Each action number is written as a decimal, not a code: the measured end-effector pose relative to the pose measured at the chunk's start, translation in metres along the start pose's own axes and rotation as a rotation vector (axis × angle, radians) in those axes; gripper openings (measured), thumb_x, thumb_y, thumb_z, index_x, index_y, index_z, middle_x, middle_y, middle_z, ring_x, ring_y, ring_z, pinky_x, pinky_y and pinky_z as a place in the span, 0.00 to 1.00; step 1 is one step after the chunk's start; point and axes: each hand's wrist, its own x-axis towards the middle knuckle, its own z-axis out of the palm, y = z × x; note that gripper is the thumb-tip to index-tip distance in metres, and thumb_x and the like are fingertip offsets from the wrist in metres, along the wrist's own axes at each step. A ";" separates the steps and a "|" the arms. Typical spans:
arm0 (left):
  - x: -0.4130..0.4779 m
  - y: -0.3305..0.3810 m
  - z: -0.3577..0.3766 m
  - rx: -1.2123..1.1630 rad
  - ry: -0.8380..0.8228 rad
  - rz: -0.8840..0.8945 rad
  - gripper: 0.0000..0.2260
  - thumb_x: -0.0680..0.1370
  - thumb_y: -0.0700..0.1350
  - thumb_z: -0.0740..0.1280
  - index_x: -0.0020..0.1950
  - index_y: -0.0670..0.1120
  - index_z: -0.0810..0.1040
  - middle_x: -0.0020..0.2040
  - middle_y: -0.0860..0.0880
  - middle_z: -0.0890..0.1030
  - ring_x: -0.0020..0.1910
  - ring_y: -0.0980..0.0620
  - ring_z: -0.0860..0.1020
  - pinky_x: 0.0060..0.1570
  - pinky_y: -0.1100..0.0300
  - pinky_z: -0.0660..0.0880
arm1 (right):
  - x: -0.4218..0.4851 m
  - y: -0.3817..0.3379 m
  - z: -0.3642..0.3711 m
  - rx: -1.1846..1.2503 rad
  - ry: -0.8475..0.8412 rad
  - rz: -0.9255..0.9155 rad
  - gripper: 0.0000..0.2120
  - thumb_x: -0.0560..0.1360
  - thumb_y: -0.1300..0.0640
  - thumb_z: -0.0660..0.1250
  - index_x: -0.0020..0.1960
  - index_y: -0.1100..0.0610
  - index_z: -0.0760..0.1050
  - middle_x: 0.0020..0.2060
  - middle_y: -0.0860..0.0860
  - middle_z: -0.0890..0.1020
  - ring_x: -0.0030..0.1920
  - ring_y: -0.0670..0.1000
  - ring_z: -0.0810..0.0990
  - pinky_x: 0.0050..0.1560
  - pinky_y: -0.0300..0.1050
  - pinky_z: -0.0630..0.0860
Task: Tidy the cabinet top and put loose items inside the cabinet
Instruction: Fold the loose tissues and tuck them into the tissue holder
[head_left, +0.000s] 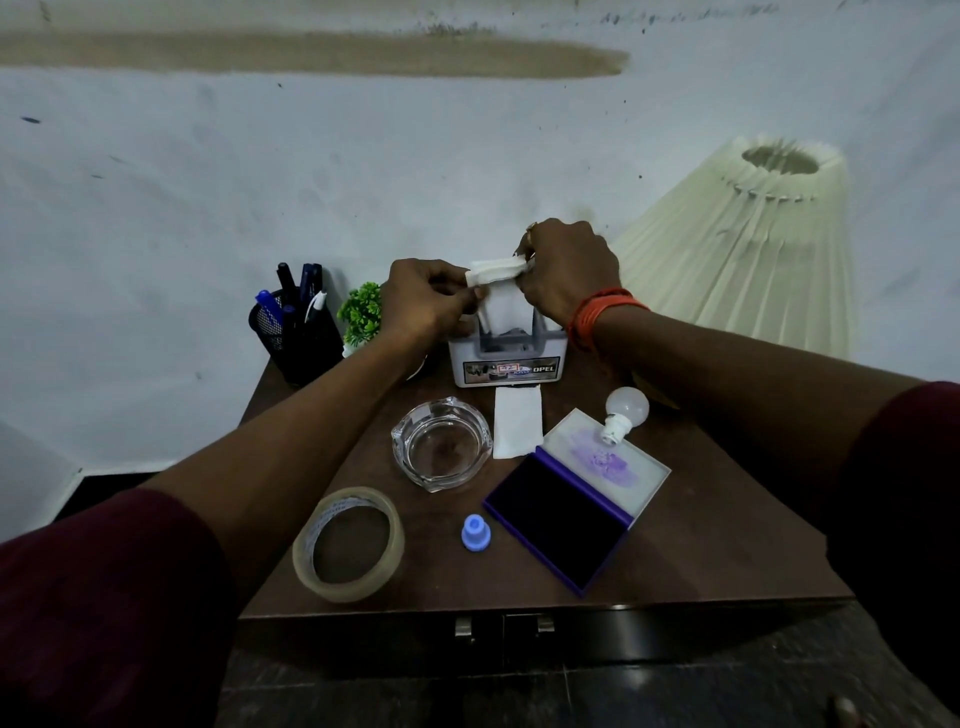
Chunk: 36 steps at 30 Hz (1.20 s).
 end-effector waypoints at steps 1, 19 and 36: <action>0.000 0.000 0.000 0.006 0.000 0.005 0.12 0.70 0.38 0.77 0.48 0.33 0.81 0.36 0.41 0.82 0.32 0.45 0.80 0.37 0.47 0.82 | 0.000 0.000 0.001 -0.010 0.005 -0.007 0.12 0.72 0.57 0.66 0.55 0.50 0.77 0.53 0.55 0.80 0.54 0.60 0.78 0.48 0.47 0.73; 0.006 -0.001 0.002 0.139 0.041 0.085 0.09 0.69 0.42 0.77 0.45 0.40 0.82 0.39 0.43 0.84 0.34 0.45 0.84 0.35 0.47 0.83 | 0.000 -0.001 -0.001 -0.242 -0.006 -0.180 0.17 0.70 0.58 0.69 0.59 0.56 0.74 0.52 0.59 0.79 0.53 0.64 0.77 0.47 0.49 0.72; 0.006 -0.008 0.003 0.310 0.008 0.103 0.11 0.67 0.45 0.79 0.45 0.41 0.83 0.38 0.43 0.85 0.32 0.43 0.84 0.31 0.51 0.81 | -0.002 0.004 0.007 -0.260 -0.044 -0.167 0.16 0.70 0.60 0.69 0.58 0.57 0.75 0.52 0.60 0.79 0.51 0.64 0.78 0.48 0.50 0.74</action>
